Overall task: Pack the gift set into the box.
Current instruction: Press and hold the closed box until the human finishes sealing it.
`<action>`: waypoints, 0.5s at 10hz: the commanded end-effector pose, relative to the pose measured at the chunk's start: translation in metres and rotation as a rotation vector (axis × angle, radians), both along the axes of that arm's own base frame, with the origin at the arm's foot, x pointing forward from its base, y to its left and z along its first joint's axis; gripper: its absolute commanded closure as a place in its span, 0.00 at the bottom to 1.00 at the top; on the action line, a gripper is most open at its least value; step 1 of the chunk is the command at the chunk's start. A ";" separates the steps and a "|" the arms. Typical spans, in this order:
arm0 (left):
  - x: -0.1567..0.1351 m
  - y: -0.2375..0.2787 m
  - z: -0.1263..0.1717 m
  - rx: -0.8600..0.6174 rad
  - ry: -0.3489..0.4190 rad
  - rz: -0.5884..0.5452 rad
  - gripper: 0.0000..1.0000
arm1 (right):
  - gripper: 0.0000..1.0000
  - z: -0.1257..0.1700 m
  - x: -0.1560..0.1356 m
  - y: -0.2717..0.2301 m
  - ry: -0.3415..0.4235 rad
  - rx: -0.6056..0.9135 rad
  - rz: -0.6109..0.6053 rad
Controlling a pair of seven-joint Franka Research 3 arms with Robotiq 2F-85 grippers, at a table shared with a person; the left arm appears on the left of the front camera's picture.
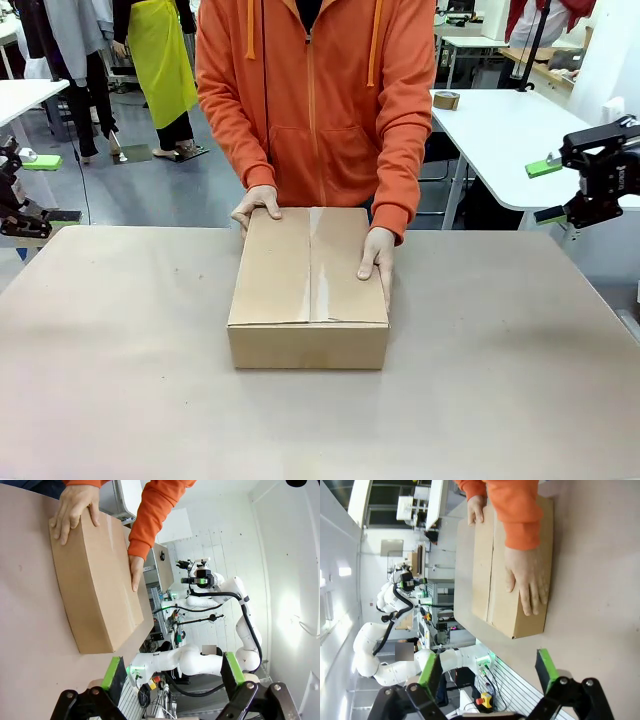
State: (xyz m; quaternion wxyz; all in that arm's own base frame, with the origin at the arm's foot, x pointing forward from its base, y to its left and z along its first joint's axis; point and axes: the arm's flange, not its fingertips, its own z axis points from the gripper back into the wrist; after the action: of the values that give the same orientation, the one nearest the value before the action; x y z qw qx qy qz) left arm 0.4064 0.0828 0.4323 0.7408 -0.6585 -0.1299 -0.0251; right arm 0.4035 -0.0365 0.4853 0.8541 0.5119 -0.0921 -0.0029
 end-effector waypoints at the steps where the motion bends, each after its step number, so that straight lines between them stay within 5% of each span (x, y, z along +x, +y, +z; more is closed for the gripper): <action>1: 0.020 -0.040 0.014 0.077 -0.096 -0.182 0.00 | 0.00 0.014 0.038 0.042 -0.039 -0.142 0.174; 3: 0.044 -0.101 0.028 0.152 -0.178 -0.338 0.00 | 0.00 0.018 0.063 0.088 -0.050 -0.219 0.333; 4: 0.016 -0.050 0.015 0.080 -0.061 -0.166 0.00 | 0.00 0.015 0.062 0.084 -0.099 -0.193 0.325; 5: 0.016 -0.050 0.015 0.080 -0.061 -0.166 0.00 | 0.00 0.014 0.044 0.090 -0.023 -0.175 0.264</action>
State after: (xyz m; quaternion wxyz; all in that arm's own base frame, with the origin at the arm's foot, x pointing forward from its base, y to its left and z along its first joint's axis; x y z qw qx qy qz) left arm 0.4360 -0.0011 0.4544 0.7649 -0.6216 -0.0798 -0.1489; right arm 0.4620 0.0711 0.4997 0.8884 0.4329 -0.0266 0.1507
